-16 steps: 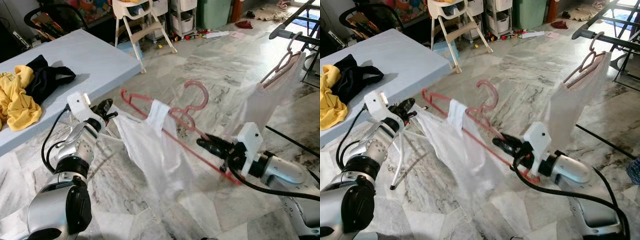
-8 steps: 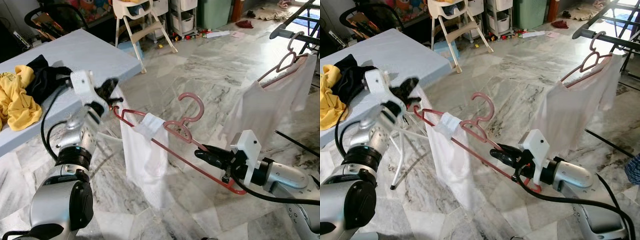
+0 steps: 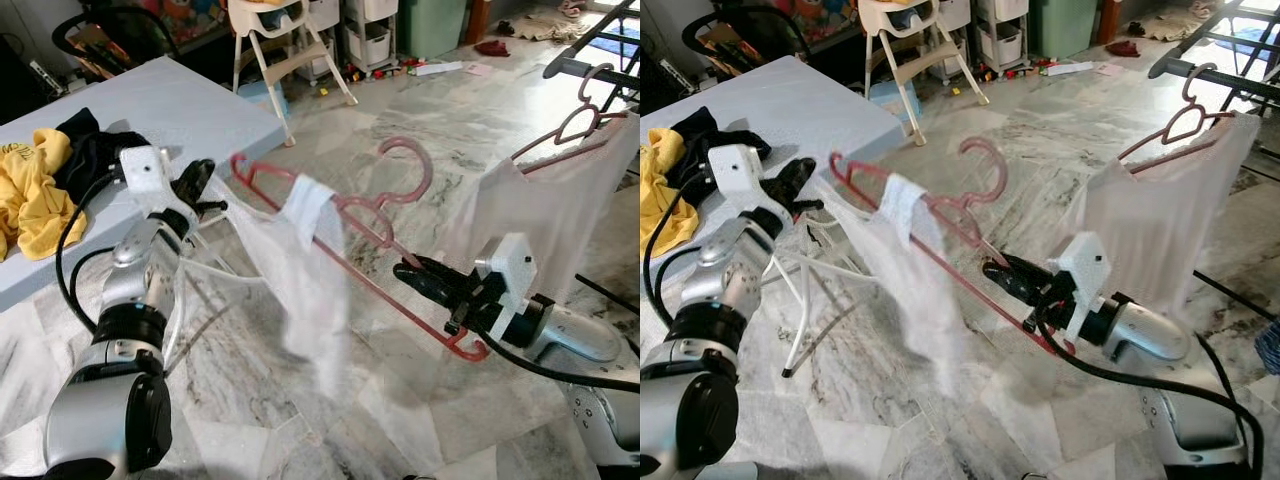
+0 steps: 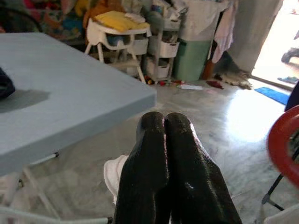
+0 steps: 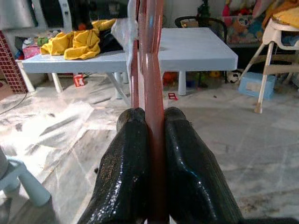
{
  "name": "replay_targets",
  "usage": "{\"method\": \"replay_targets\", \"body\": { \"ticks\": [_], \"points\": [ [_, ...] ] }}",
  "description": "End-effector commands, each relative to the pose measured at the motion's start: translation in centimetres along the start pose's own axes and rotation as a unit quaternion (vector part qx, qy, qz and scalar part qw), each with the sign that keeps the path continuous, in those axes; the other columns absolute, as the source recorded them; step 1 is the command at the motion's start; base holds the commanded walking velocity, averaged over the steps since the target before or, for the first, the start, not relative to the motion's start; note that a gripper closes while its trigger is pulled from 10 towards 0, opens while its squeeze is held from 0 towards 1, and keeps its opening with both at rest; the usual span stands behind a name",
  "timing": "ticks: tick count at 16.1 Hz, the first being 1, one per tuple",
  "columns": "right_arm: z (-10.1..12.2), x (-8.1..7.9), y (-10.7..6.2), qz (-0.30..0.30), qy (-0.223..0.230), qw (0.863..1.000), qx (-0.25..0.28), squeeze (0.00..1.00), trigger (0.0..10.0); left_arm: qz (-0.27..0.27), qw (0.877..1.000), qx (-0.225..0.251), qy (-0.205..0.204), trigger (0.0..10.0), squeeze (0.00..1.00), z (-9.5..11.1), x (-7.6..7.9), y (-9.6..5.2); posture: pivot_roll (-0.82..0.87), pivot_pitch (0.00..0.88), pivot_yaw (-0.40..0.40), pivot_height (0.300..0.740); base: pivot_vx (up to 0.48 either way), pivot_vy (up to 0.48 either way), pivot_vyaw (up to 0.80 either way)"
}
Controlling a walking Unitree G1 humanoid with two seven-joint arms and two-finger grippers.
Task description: Hang hanger
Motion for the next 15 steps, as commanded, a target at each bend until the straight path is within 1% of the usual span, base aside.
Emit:
{"method": "replay_targets", "body": {
  "ticks": [1, 6, 10, 12, 15],
  "points": [
    [0.4, -0.1, 0.2, 0.006, -0.003, 1.000, 0.013, 0.00, 10.0, 0.011, 1.000, 0.004, 0.011, 0.0, 0.00, 0.3, -0.8, -0.2, -0.17, 0.088, 0.180, 0.740, 0.000, 0.000, 0.00],
    [-0.7, -0.6, -0.1, 0.020, 0.005, 1.000, -0.018, 0.00, 10.0, -0.001, 0.999, 0.037, 0.021, 0.0, 0.00, 2.3, -0.1, 0.5, -0.17, 0.087, 0.184, 0.740, 0.000, 0.000, 0.00],
    [-1.1, -0.2, 0.0, 0.018, 0.005, 0.999, -0.027, 0.00, 10.0, -0.022, 0.997, 0.068, 0.034, 0.0, 0.00, 4.0, 1.0, 0.8, -0.17, 0.083, 0.176, 0.740, 0.000, 0.000, 0.00],
    [-0.9, 0.2, 0.1, 0.006, -0.002, 1.000, -0.020, 0.00, 10.0, -0.032, 0.996, 0.074, 0.038, 0.0, 0.00, 4.4, 1.1, 0.6, -0.16, 0.082, 0.175, 0.740, 0.000, 0.000, 0.00],
    [-1.2, 0.4, 0.2, 0.004, -0.003, 1.000, -0.026, 0.00, 10.0, -0.042, 0.996, 0.070, 0.044, 0.0, 0.00, 4.0, 1.0, 0.0, -0.16, 0.079, 0.172, 0.740, 0.000, 0.000, 0.00]
  ]
}}
Point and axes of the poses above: a point about 5 cm out from each wrist's last joint towards the gripper, its own y axis pointing out of the wrist towards the gripper, its own z axis along the axis of the wrist's last joint, x = y × z, the point moved 1 cm from there along y, pointing out of the wrist towards the gripper, and after that the axes turned 11 degrees about y, right-handed, at the moved point
